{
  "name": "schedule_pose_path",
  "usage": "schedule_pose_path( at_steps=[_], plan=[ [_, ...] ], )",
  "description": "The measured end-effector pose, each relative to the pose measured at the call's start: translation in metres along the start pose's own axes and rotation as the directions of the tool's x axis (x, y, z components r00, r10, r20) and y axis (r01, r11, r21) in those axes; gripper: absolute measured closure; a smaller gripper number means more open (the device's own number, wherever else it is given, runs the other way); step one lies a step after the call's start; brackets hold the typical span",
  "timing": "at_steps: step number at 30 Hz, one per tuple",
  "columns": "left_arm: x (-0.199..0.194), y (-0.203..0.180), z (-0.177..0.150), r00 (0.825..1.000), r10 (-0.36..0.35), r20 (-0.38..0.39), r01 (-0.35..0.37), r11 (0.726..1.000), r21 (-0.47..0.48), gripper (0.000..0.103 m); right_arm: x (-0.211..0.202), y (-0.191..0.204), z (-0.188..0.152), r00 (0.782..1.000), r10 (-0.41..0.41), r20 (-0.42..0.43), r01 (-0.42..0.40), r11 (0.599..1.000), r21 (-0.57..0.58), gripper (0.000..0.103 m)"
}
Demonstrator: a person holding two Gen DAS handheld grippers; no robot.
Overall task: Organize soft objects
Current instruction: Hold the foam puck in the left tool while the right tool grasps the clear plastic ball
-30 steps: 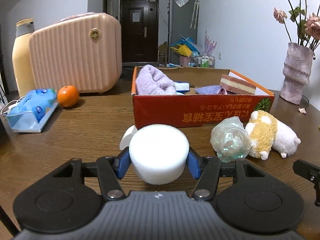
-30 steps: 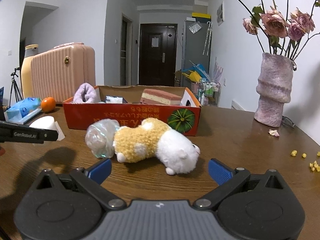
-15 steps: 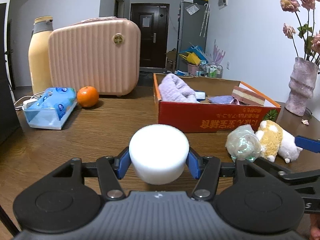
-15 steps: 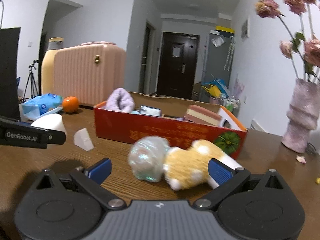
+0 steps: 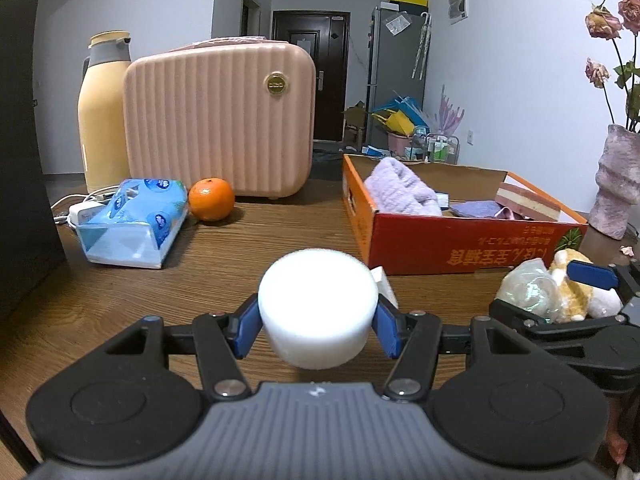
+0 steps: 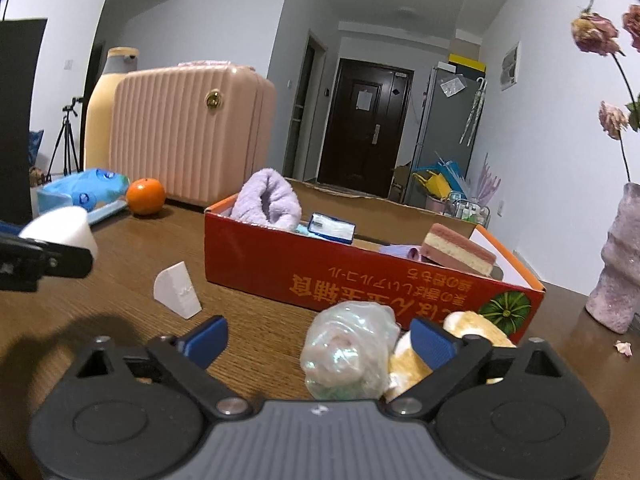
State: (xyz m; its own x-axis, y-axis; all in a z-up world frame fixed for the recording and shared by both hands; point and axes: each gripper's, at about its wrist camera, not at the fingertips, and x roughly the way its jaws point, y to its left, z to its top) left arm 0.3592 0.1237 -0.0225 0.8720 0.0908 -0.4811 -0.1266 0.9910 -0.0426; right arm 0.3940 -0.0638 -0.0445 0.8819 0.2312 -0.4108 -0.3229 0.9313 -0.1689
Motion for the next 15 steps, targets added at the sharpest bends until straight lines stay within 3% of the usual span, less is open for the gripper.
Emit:
schedule_pose_path(
  at_steps=[3,9,13,15],
  plan=[
    [0.001,0.007,0.001,1.000,0.003,0.001,-0.003,1.000,0.005,0.044,0.010,0.003,0.003,1.000,-0.005,-0.027,0.005,1.000,-0.005,0.011],
    [0.006,0.023,0.003,1.000,0.020,-0.003,-0.020,1.000,0.007,0.044,0.029,0.004,0.006,0.995,0.010,-0.097,-0.009,1.000,0.012,0.033],
    [0.009,0.033,0.004,0.999,0.032,-0.008,-0.032,0.999,-0.001,0.044,0.043,0.005,0.006,0.985,0.017,-0.169,-0.016,1.000,0.012,0.061],
    [0.010,0.038,0.004,0.999,0.036,-0.009,-0.036,0.999,-0.005,0.044,0.047,0.002,0.006,0.981,0.030,-0.193,-0.023,0.999,0.038,0.065]
  ],
)
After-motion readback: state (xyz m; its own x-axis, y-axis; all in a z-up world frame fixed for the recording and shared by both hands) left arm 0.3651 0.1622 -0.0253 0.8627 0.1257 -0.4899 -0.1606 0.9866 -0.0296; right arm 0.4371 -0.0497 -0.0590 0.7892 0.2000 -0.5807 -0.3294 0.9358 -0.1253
